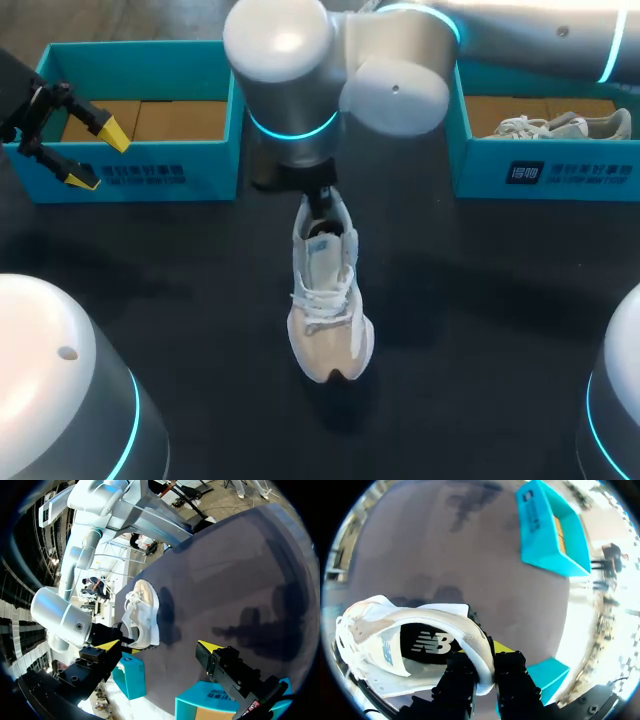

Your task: Take the shoe out of the shoebox, open the shoe tongue, remove and reinsert the insole, then place the shoe into the shoebox

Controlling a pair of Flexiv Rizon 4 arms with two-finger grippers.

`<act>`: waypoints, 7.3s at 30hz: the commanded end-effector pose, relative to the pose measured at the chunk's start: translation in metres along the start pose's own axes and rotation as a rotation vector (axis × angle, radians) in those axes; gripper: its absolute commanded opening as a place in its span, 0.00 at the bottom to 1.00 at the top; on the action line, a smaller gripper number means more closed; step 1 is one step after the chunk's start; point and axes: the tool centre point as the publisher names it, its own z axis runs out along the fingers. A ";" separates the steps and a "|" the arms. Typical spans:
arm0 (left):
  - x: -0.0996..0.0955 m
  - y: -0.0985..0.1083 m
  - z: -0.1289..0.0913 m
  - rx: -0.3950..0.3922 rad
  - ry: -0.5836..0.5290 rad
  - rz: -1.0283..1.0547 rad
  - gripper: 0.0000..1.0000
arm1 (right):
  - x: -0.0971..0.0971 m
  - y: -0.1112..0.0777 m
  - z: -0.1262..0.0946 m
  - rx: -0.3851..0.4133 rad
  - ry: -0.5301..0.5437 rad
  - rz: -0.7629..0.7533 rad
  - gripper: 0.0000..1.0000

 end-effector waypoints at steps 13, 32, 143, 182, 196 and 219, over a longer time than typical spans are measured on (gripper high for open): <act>0.000 -0.001 0.000 -0.001 0.002 0.000 1.00 | -0.012 -0.046 -0.062 0.054 -0.061 0.091 0.00; 0.000 -0.001 0.000 -0.001 0.002 0.000 1.00 | -0.069 -0.103 -0.085 -0.043 -0.105 -0.130 0.00; 0.000 -0.001 0.000 -0.001 0.002 0.000 1.00 | -0.325 -0.419 -0.001 0.062 -0.147 -0.174 0.00; 0.000 -0.001 0.000 -0.001 0.002 0.000 1.00 | -0.324 -0.459 0.002 0.265 0.015 0.555 0.00; 0.000 -0.001 0.000 -0.001 0.002 0.000 1.00 | -0.313 -0.484 0.004 0.288 -0.038 1.020 0.00; 0.000 -0.001 0.000 -0.001 0.002 0.000 1.00 | -0.298 -0.511 0.005 0.329 -0.081 1.230 0.00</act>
